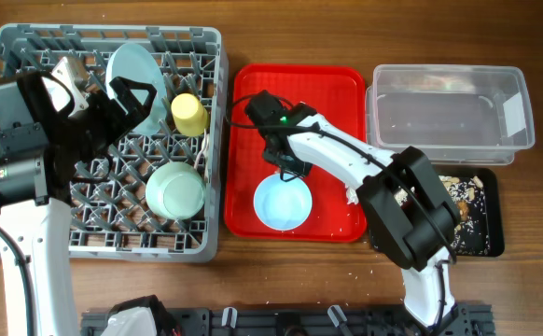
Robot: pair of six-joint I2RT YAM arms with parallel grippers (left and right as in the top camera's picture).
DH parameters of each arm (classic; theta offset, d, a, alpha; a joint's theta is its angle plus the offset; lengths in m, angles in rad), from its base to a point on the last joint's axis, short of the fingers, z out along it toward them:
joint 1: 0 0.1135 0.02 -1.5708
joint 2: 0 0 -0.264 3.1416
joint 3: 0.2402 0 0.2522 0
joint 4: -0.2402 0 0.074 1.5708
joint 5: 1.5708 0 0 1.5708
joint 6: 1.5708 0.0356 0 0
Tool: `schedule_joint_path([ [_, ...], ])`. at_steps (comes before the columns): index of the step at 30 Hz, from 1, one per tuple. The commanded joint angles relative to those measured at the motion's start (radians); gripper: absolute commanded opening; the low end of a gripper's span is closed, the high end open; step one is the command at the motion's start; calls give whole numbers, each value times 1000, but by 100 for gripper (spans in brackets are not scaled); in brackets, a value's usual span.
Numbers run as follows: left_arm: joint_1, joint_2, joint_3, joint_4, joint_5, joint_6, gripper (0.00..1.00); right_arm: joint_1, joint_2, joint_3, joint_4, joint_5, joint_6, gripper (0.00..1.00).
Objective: Sort waste into correct bins and load items into the dishwasher rack
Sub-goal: 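Drop the wrapper into the clear plastic bin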
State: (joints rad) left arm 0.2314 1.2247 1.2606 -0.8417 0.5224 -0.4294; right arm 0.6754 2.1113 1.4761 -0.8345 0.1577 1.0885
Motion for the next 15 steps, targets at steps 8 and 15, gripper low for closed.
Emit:
schedule_joint_path([
  [8, 5, -2, 4, 2, 11, -9, 100, -200, -291, 37, -27, 54, -305, 4],
  [15, 5, -2, 4, 2, 11, -9, 100, -497, -488, 2, -121, 189, -378, 4],
])
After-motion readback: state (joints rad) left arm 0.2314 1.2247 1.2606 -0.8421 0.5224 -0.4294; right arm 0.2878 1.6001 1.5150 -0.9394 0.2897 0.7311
